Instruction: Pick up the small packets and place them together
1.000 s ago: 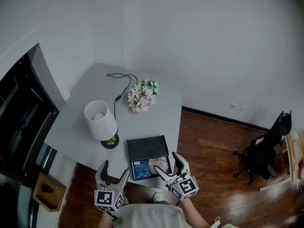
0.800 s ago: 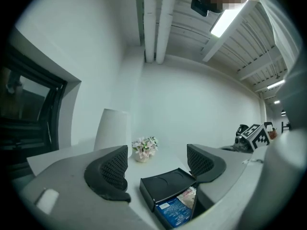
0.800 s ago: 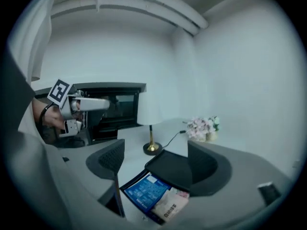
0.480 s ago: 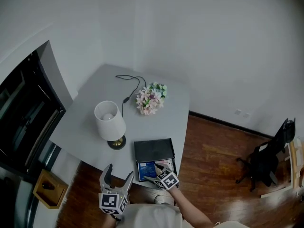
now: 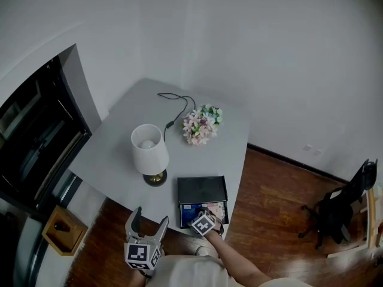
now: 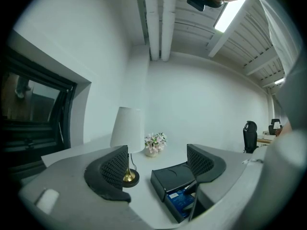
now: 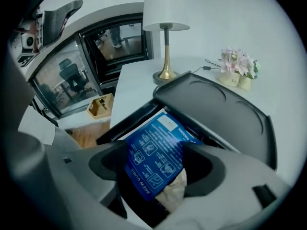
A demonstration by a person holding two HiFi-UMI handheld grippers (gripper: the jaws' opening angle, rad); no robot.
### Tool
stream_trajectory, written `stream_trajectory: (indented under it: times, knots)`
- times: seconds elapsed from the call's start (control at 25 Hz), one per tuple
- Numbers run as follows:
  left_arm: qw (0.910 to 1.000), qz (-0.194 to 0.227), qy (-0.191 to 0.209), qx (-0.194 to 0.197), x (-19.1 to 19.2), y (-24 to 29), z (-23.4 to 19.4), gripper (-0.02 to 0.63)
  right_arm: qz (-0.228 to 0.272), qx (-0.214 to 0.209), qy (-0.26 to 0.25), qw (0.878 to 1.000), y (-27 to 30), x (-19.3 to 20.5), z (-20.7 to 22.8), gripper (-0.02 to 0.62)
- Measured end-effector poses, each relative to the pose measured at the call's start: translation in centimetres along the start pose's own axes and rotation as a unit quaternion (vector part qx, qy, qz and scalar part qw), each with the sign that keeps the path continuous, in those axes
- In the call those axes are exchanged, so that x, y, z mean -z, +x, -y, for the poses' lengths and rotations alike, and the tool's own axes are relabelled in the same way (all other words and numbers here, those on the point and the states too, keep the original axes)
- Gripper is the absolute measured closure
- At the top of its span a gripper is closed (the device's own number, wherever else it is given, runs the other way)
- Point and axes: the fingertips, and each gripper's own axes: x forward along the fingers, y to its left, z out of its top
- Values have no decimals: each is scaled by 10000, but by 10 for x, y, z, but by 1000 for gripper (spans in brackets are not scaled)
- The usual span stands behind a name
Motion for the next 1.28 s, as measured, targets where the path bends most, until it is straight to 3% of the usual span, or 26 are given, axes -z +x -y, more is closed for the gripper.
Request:
stream_trajectory:
  times: [0.2,0.44,0.68,0.96,1.28]
  knots:
    - [10000,-25,-4,-21,2,0,-2,215,3,141,-102,9998,1,3,6,314]
    - [10000,-61,-2,42,4,3,1,215,-110,347,-601,9975,4,2,10,400]
    - [10000,-62,-31,63,6,3,5,215,31,244,-536,9983,-8,3,5,495]
    - [9999,-58,-105,-55,7,0,-2,216,649,255,-478,9964,-51,-5,0,549]
    - [9997,-23,-147,-202,8,-2,-8,219,1289,417,-496,9895,-86,-42,17,552]
